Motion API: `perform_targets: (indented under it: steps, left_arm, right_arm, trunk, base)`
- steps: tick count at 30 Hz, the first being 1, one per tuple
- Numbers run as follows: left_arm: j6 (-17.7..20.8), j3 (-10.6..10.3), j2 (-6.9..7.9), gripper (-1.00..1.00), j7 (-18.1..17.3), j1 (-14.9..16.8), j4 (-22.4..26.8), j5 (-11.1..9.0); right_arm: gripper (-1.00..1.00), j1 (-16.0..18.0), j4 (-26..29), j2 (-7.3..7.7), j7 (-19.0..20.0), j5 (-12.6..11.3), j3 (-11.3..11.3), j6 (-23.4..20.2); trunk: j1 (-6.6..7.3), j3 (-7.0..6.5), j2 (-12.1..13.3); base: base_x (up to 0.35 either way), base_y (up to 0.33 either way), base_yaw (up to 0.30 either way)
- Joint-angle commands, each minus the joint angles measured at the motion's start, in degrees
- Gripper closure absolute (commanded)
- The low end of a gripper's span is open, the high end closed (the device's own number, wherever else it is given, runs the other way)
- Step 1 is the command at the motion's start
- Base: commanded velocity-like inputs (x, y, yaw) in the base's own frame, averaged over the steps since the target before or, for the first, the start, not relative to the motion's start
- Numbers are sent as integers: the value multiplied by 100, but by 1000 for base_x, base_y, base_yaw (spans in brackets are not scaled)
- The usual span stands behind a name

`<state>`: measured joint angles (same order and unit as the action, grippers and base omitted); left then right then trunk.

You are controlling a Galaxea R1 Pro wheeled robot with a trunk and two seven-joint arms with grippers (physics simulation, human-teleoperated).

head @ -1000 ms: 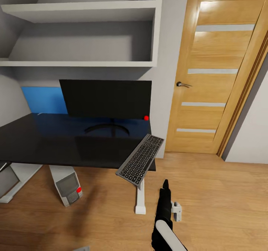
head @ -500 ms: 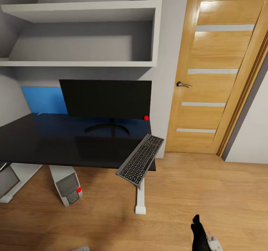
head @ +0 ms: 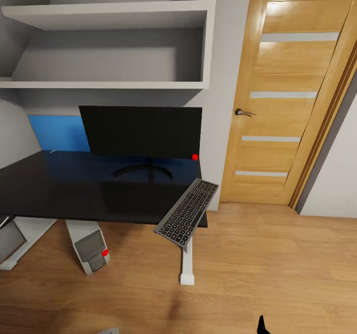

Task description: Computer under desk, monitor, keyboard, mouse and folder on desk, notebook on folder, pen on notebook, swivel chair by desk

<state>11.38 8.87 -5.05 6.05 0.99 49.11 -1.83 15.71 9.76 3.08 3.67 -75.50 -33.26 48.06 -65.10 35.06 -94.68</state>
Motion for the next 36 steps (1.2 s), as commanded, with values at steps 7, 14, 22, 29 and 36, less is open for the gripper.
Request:
perform_targets:
  steps: [7, 14, 22, 29, 36]
  left_arm:
    - [31, 13, -5, -100, 10, 0, 11, -19]
    - [31, 18, 3, -100, 10, -1, 8, -21]
    - [31, 18, 4, -100, 10, -1, 2, -19]
    - [-93, 18, 4, -100, 11, -2, -68, -19]
    - [-403, 18, 3, -100, 18, 0, -146, -17]
  right_arm:
    - [-100, 2, -50, -9, 45, 72, -61, 4]
    - [-100, 2, -53, -63, 43, 79, -64, 14]
    - [-100, 2, -53, -79, 29, 77, -49, 49]
    - [-100, 2, -53, -84, 28, 80, -53, 73]
    - [-100, 2, -53, -85, 29, 86, -56, 89]
  trunk:
    - [0, 6, -3]
    - [0, 6, -3]
    - [0, 6, -3]
    - [0, 6, -3]
    - [0, 6, -3]
  base:
    - [0, 0, 0]
    - [0, 0, 0]
    - [0, 0, 0]
    - [0, -200, 53]
    - [0, -295, 223]
